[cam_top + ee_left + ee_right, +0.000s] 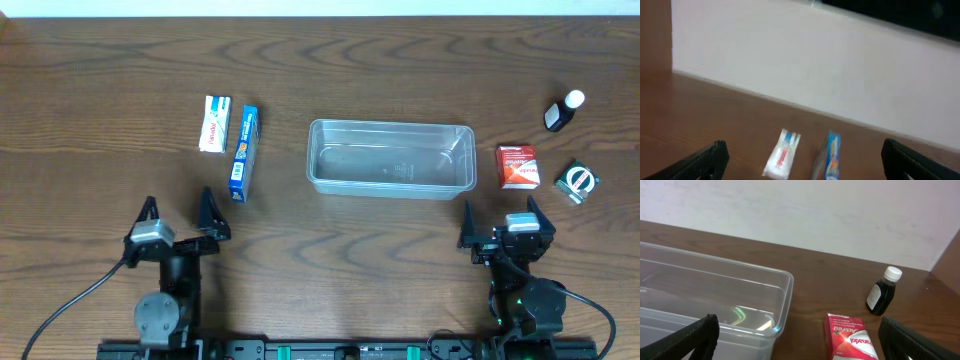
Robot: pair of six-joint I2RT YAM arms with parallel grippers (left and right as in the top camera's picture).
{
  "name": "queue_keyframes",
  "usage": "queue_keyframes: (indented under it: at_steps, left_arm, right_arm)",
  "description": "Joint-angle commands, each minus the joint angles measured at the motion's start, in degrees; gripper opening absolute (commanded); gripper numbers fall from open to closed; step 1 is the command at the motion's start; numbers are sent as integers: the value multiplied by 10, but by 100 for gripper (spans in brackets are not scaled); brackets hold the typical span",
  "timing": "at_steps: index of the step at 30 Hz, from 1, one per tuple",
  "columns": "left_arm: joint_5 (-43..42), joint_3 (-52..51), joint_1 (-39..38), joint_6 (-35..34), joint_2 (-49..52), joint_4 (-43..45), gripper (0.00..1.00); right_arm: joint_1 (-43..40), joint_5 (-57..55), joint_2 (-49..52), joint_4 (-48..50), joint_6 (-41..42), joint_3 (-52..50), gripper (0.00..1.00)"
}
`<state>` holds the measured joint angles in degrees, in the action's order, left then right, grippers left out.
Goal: Pack container
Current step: 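Reach the left gripper forward and grasp the blue Sudden Fever box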
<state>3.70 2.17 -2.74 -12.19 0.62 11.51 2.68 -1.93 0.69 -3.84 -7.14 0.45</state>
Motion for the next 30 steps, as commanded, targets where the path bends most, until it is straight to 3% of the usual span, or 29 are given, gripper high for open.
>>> queue_keyframes:
  at_steps: [1, 8, 16, 21, 24, 30]
  left_arm:
    - [-67, 4, -2, -13, -4, 50, 98]
    - [-167, 94, -2, -30, 31, 12, 98]
    - [-192, 355, -2, -29, 239, -160, 98]
    - [-219, 582, -2, -21, 442, -373, 98]
    - [-218, 730, -2, 35, 572, -531, 98]
    - [-143, 973, -12, 40, 806, -783, 98]
  right_arm:
    - [-5, 0, -3, -3, -2, -1, 99]
    - [-5, 0, -3, -3, -2, -1, 99]
    - [-5, 0, -3, -3, -2, -1, 99]
    - [-5, 0, -3, -3, -2, -1, 99]
    - [-5, 0, -3, -3, -2, -1, 99]
    - [-5, 0, -3, -3, -2, -1, 99]
